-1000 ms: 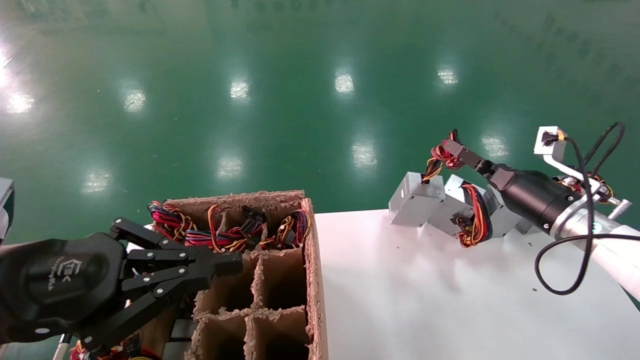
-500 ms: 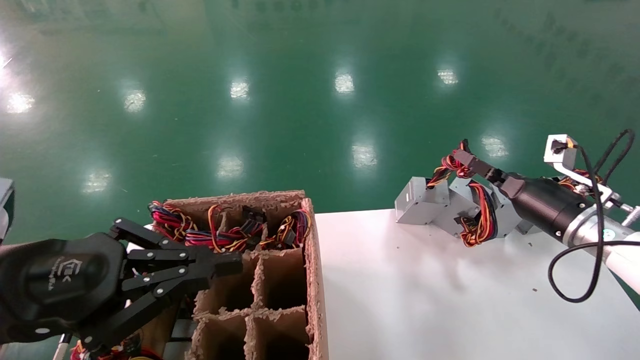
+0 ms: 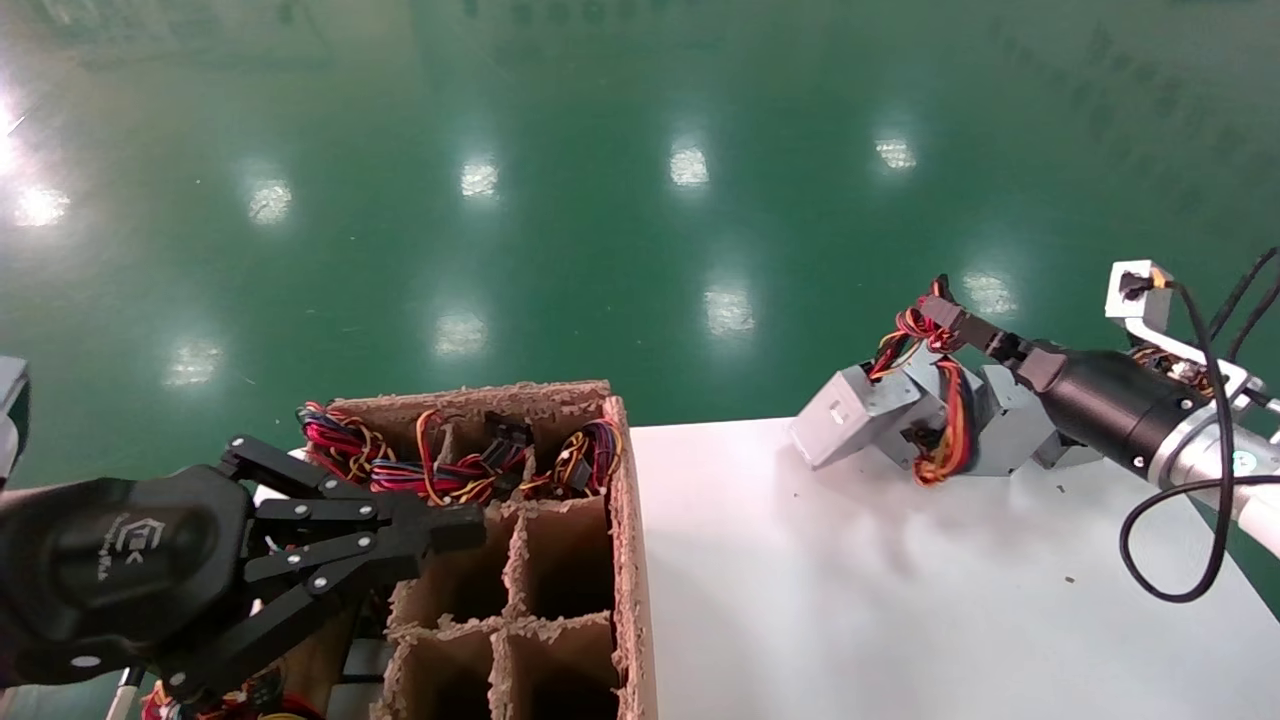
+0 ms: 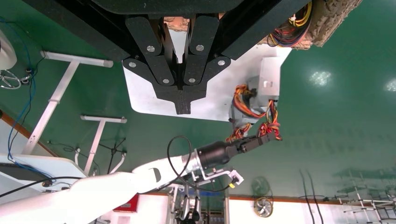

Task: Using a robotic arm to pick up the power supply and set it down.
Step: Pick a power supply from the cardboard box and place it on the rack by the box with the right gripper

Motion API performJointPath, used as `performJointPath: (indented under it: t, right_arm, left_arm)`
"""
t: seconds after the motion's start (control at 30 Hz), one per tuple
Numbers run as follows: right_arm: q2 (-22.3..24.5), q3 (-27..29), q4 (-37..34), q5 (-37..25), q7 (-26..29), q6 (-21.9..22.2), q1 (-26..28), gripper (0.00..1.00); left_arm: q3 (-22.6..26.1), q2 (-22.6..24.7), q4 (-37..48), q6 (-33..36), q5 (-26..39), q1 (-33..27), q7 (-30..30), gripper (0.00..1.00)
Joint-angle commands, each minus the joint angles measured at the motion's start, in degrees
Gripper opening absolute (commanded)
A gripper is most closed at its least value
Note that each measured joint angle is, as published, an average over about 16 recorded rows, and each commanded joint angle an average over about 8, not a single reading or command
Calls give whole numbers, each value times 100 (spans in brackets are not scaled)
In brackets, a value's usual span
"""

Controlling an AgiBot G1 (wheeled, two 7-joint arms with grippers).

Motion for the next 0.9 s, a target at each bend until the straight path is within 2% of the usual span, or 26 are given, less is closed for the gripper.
performJointPath:
  t: [0.03,0.9]
  right_arm:
    - [10,-6,17,-9,9,-30,16,0]
    - [129,-187,-51,-262,228,-14,127,0]
  left_arm:
    - [0,0,0,0,0,0,0,0]
    - [0,0,0,0,0,0,0,0]
